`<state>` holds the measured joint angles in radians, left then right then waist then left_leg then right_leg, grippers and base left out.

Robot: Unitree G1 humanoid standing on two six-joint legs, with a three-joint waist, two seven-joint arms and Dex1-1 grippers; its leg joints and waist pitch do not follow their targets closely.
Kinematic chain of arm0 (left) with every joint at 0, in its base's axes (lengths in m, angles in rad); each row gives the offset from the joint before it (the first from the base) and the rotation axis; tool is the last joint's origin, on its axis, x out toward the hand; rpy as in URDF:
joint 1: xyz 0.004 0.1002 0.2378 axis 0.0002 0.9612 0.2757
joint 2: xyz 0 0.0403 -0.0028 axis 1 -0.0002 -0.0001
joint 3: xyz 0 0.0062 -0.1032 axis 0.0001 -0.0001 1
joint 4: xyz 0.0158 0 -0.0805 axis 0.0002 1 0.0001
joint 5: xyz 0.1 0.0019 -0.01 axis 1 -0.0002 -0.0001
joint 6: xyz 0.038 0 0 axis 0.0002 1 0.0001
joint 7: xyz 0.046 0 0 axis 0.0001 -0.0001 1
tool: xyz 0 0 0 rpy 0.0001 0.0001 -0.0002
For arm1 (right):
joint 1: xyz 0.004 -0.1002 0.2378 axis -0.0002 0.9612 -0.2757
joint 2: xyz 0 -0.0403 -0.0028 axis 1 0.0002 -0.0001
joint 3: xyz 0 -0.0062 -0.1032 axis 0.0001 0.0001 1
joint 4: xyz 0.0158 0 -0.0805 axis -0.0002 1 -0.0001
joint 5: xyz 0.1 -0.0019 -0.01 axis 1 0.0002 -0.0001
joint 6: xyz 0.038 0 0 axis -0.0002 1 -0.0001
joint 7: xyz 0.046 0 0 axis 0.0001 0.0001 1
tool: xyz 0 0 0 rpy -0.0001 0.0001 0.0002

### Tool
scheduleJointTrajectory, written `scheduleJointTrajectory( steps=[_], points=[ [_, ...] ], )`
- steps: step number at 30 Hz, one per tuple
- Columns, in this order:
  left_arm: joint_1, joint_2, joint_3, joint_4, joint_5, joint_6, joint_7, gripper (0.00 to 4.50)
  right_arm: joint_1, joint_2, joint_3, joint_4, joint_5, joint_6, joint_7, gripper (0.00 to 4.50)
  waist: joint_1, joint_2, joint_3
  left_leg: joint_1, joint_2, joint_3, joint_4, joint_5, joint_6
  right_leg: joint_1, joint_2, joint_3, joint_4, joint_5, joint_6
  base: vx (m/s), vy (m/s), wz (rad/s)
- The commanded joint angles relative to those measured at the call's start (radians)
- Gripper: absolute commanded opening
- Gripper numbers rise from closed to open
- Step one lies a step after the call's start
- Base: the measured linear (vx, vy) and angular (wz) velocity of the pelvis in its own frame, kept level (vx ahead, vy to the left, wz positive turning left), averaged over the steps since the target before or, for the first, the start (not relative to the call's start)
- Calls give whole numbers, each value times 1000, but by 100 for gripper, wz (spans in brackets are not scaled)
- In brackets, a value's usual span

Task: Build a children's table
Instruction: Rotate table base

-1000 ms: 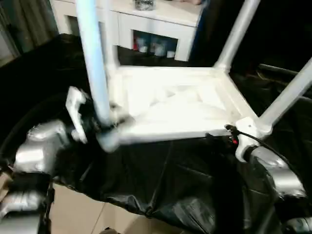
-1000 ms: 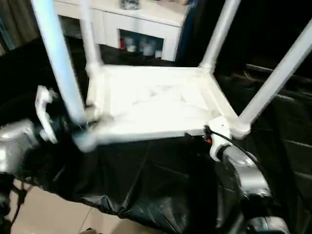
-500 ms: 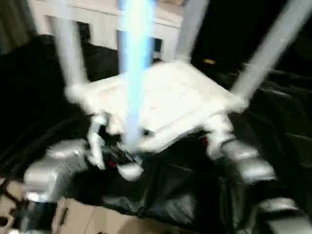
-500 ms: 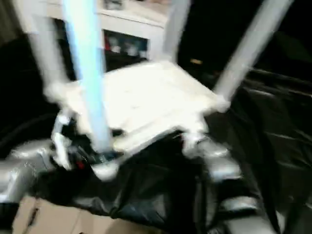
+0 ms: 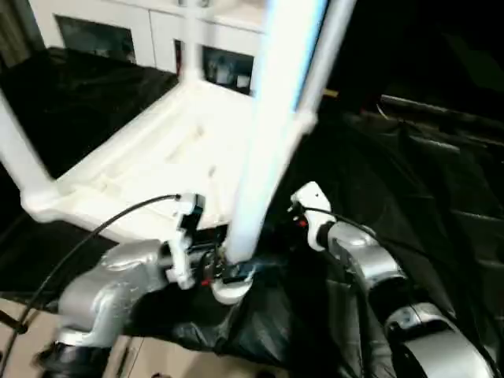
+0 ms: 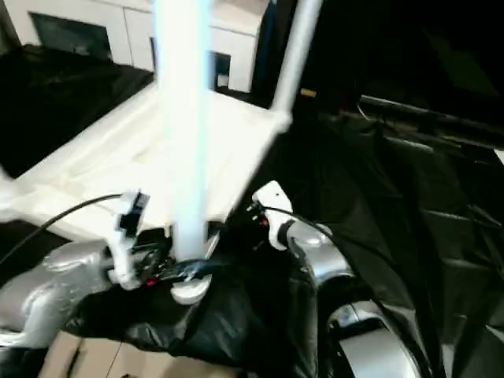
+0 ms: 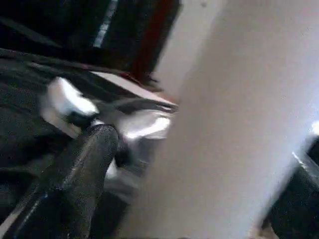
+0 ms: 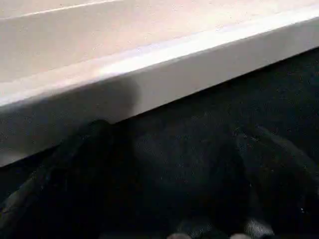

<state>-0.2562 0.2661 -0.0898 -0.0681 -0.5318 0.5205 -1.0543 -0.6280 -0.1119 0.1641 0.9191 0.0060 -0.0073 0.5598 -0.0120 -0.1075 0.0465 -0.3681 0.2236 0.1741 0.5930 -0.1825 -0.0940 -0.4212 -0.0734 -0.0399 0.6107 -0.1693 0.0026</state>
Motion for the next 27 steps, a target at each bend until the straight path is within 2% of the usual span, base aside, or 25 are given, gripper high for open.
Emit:
scheduleJointTrajectory(
  steps=[1, 2, 3, 5, 6, 7, 8, 9, 10, 12, 13, 16, 17, 20, 25, 27],
  points=[
    [-39, -23, -32, 41, 40, -46, 26, 450, -21, 4, -14, 8, 9, -25, -15, 445, 7, 17, -53, 9, 3, 10, -75, -281, -28, 43, -37, 31, -71, -277, -158, 0, 0, 0],
    [-54, -32, -33, 56, 45, -54, 31, 450, -18, 3, -27, 2, 25, -24, -6, 445, 7, 16, -55, 8, 3, 10, -74, -276, -28, 45, -37, 31, -70, -271, -158, 0, 0, 0],
    [-70, -42, -34, 70, 49, -61, 40, 450, -14, 3, -45, -5, 44, -24, 9, 445, 7, 21, -56, 8, 2, 11, -74, -267, -25, 45, -36, 32, -70, -248, -162, 0, 0, 0],
    [-121, -86, -41, 115, 54, -84, 49, 450, 6, -17, -71, -19, 61, -32, 12, 445, 11, 46, -58, 10, 1, 10, -72, -246, -23, 47, -35, 33, -63, -187, -181, 0, 0, 0],
    [-139, -104, -47, 136, 62, -97, 54, 450, 13, -28, -81, -20, 63, -37, 4, 445, 12, 31, -61, 11, 1, 14, -68, -230, -14, 51, -32, 31, -62, -148, -194, 0, 0, 0],
    [-145, -110, -51, 145, 69, -103, 58, 450, 16, -34, -84, -20, 62, -38, -2, 445, 18, 45, -62, 11, 1, 12, -68, -218, -15, 54, -33, 31, -56, -124, -204, 0, 0, 0],
    [-163, -127, -62, 175, 86, -123, 68, 450, 26, -53, -98, -24, 64, -39, -20, 445, 22, 38, -63, 10, 0, 15, -65, -197, -4, 55, -34, 31, -55, -89, -219, 0, 0, 0],
    [-180, -148, -70, 209, 102, -148, 81, 450, 35, -74, -115, -24, 69, -39, -32, 445, 26, 39, -63, 9, -2, 16, -64, -181, 12, 59, -33, 31, -57, -71, -227, 0, 0, 0],
    [-186, -158, -72, 226, 111, -163, 90, 450, 38, -84, -122, -22, 70, -41, -37, 445, 30, 46, -63, 9, -2, 15, -63, -178, 13, 61, -34, 31, -54, -69, -231, 0, 0, 0],
    [-196, -173, -83, 257, 134, -192, 108, 450, 48, -107, -136, -26, 73, -44, -42, 445, 32, 40, -63, 7, -2, 16, -63, -186, 18, 64, -35, 30, -57, -86, -233, 0, 0, 0],
    [-203, -181, -90, 276, 149, -210, 116, 450, 54, -119, -144, -28, 74, -46, -43, 445, 33, 44, -60, 7, -2, 16, -64, -201, 20, 61, -33, 30, -65, -111, -228, 0, 0, 0],
    [-218, -205, -109, 328, 188, -257, 144, 450, 85, -169, -164, -60, 75, -43, -35, 445, 38, 44, -60, 9, -3, 16, -62, -217, 21, 64, -32, 29, -70, -144, -217, 0, 0, 0],
    [-226, -220, -120, 355, 214, -296, 162, 450, 104, -197, -174, -86, 72, -39, -29, 445, 41, 47, -61, 10, -2, 15, -61, -217, 19, 64, -34, 29, -67, -147, -218, 0, 0, 0],
    [-237, -237, -117, 380, 233, -337, 183, 450, 137, -236, -182, -140, 74, -30, 10, 445, 45, 41, -61, 6, -3, 15, -60, -221, 34, 66, -33, 28, -72, -166, -210, 0, 0, 0],
    [-259, -200, -86, 402, 226, -362, 147, 450, 185, -284, -199, -234, 111, -2, 77, 445, 46, 43, -61, 3, -4, 14, -60, -207, 52, 66, -34, 26, -72, -186, -208, 0, 0, 0],
    [-257, -132, -91, 400, 222, -357, 68, 450, 213, -309, -197, -290, 134, 12, 136, 445, 48, 51, -59, 5, -3, 13, -61, -219, 58, 63, -35, 25, -75, -202, -208, 0, 0, 0]
  ],
)
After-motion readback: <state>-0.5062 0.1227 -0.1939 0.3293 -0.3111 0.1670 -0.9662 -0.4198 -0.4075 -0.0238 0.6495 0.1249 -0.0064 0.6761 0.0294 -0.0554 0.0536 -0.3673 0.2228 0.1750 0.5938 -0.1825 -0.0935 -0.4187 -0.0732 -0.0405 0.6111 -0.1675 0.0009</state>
